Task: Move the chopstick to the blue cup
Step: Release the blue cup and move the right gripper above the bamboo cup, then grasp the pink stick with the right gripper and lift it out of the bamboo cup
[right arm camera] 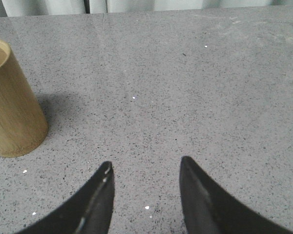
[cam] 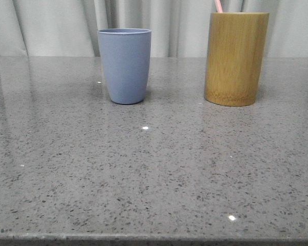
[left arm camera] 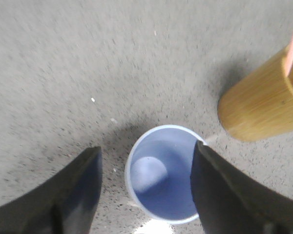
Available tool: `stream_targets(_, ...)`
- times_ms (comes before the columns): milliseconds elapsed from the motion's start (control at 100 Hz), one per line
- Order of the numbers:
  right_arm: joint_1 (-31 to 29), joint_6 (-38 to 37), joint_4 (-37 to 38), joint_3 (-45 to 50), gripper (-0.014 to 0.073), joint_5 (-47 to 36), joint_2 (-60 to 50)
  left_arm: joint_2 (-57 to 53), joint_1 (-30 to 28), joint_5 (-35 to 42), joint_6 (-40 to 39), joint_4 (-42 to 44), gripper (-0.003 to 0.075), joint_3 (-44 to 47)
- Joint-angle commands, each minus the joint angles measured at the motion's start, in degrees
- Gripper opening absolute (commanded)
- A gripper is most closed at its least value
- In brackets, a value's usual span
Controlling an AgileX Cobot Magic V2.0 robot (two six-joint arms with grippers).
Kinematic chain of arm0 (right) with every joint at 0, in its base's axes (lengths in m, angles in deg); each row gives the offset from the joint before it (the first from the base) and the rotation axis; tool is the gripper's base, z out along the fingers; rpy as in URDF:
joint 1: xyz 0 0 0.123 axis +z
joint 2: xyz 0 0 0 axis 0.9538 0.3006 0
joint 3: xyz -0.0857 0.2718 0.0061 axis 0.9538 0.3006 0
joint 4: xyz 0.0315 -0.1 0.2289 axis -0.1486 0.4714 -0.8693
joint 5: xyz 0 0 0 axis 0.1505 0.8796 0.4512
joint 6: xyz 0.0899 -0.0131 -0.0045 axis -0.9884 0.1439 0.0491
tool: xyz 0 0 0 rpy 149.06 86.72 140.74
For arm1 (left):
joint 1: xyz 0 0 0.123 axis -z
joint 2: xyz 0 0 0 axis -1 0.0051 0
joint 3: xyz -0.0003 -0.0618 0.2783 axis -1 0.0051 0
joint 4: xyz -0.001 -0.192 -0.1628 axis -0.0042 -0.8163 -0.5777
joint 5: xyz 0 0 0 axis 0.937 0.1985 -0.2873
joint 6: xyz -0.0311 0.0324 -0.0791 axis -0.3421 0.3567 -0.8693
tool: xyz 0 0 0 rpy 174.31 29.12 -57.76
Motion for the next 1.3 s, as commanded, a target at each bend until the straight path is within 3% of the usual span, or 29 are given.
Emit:
stream_targets(0,0.5,0.8,0.6,-2.5,0.0339,-3.1,0.6,-6.5,0.5,5.3,-0.5,1.9,0.0382,1.7)
stream_targets(150,2.2,0.9,0.6,-4.4,0.0339,-1.9,2.5,-14.7,0.4,9.8,-1.8,7.0,0.0341,11.7)
stream_targets(420,6.0,1.3,0.0,-9.9,0.0339,-1.3,9.0,-27.2,-2.4,18.8,-2.1,7.1,0.029,29.3)
stream_targets(590,10.0,1.3,-0.1,-14.6,0.0341,-1.8,12.9,-34.1,-4.6,21.0,-2.1,7.1,0.0182,36.9)
stream_targets(780,14.7,1.4,-0.1,-20.8,0.0406,-2.2,19.5,-39.0,-5.1,21.3,-2.1,7.2,0.0083,41.5)
stream_targets(860,16.5,1.4,-0.1,-23.6,0.0438,-2.2,22.8,-40.5,-5.1,21.3,-2.1,7.2,0.0078,42.6)
stream_targets(1290,23.4,1.4,-0.1,-42.8,0.0438,-2.5,41.7,-41.8,-5.1,21.1,-2.1,7.1,0.0078,43.7)
